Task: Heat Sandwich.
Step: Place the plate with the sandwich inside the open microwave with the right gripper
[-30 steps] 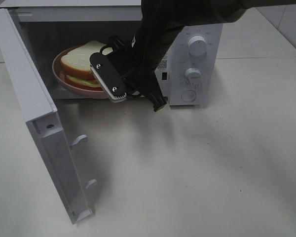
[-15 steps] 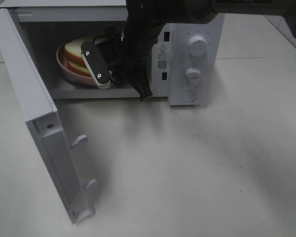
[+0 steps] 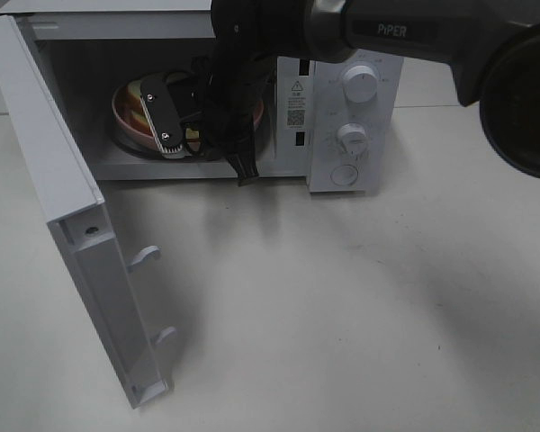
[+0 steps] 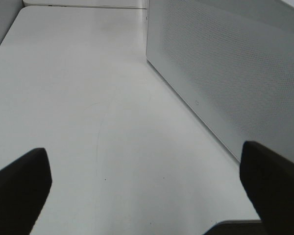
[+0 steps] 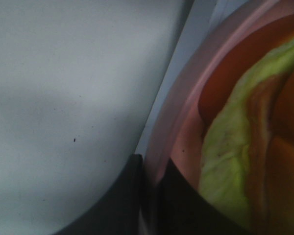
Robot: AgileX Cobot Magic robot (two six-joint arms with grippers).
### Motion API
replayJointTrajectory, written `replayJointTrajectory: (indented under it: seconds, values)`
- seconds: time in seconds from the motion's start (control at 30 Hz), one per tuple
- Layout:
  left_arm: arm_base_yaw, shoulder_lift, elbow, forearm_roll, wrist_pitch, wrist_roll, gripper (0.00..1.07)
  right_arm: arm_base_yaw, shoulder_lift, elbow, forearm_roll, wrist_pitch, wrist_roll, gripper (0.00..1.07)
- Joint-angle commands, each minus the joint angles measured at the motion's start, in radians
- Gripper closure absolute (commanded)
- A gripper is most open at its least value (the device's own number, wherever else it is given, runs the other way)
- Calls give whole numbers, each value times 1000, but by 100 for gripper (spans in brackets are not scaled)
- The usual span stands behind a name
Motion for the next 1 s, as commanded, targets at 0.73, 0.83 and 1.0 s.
replayJointTrajectory:
  seconds: [0.73, 0.83, 1.0]
  values:
    - [-3, -17, 0, 2, -11, -6, 9, 3, 143, -218, -110, -46, 188, 103]
    - [-3, -17, 0, 2, -11, -6, 9, 3, 147, -218, -118, -46, 224, 97]
    - [-3, -17, 0, 2, -11, -6, 9, 3, 147, -218, -120, -37, 251, 82]
